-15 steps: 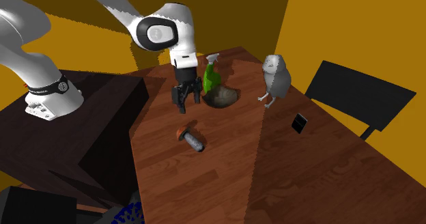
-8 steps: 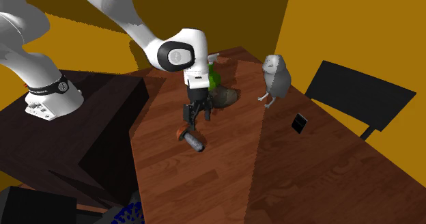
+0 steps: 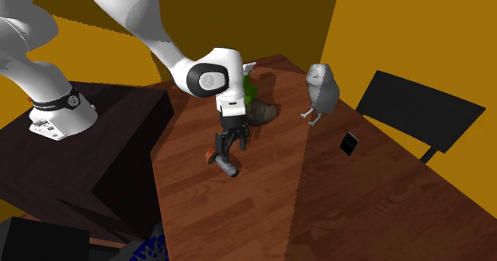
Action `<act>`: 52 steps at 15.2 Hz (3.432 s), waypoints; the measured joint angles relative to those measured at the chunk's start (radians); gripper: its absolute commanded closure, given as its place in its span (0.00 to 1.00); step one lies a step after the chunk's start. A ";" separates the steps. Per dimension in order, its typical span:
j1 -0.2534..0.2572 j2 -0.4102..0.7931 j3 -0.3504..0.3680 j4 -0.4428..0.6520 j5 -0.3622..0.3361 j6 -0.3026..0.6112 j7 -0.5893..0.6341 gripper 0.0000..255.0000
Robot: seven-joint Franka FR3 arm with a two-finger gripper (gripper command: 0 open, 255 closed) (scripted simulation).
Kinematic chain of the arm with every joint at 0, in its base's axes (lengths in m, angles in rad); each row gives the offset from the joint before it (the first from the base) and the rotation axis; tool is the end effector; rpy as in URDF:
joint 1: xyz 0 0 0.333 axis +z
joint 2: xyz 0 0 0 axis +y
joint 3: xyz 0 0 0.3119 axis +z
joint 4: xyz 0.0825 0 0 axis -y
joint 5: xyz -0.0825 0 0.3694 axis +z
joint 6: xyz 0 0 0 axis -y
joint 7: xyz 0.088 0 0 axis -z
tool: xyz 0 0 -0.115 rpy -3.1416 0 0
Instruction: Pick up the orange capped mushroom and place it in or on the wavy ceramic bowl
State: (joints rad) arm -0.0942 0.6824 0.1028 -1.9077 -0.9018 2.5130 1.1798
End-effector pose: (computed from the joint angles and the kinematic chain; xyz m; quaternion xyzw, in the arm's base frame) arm 0.6030 0.0072 0.1316 0.9538 -0.2099 0.0994 0.1904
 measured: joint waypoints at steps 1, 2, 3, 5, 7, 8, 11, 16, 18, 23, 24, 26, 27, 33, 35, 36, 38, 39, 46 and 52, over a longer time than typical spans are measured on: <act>0.000 0.001 0.000 0.001 0.000 0.000 0.000 0.00; 0.000 0.002 0.000 0.002 0.000 0.000 0.000 0.00; 0.000 0.002 0.000 0.002 -0.001 0.001 0.000 0.00; 0.000 0.003 -0.001 0.002 -0.001 0.001 0.000 0.00; 0.000 0.003 -0.001 0.002 -0.001 0.001 0.000 1.00; 0.000 0.003 -0.001 0.002 -0.001 0.001 0.000 1.00; 0.000 0.003 -0.001 0.002 -0.001 0.001 0.000 1.00; 0.000 0.003 -0.001 0.002 -0.001 0.001 0.000 0.00; -0.013 0.000 0.010 -0.011 0.015 0.012 -0.008 0.00; -0.153 0.025 0.111 -0.106 0.156 0.128 -0.107 0.00; -0.182 0.031 0.134 -0.120 0.184 0.143 -0.130 0.00; -0.198 0.054 0.146 -0.120 0.199 0.162 -0.140 0.00; -0.197 0.069 0.142 -0.114 0.197 0.171 -0.139 0.00; -0.181 0.138 0.114 -0.075 0.175 0.205 -0.123 0.00; -0.181 0.141 0.112 -0.074 0.174 0.208 -0.123 0.00; -0.180 0.142 0.112 -0.073 0.173 0.208 -0.123 0.00; -0.180 0.142 0.112 -0.073 0.173 0.208 -0.122 0.00; -0.180 0.142 0.112 -0.073 0.173 0.208 -0.122 1.00; -0.180 0.142 0.112 -0.073 0.173 0.208 -0.122 1.00; -0.190 0.115 0.124 -0.089 0.183 0.196 -0.131 1.00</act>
State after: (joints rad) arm -0.2839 0.7978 0.2267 -1.9968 -0.7193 2.7087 1.0490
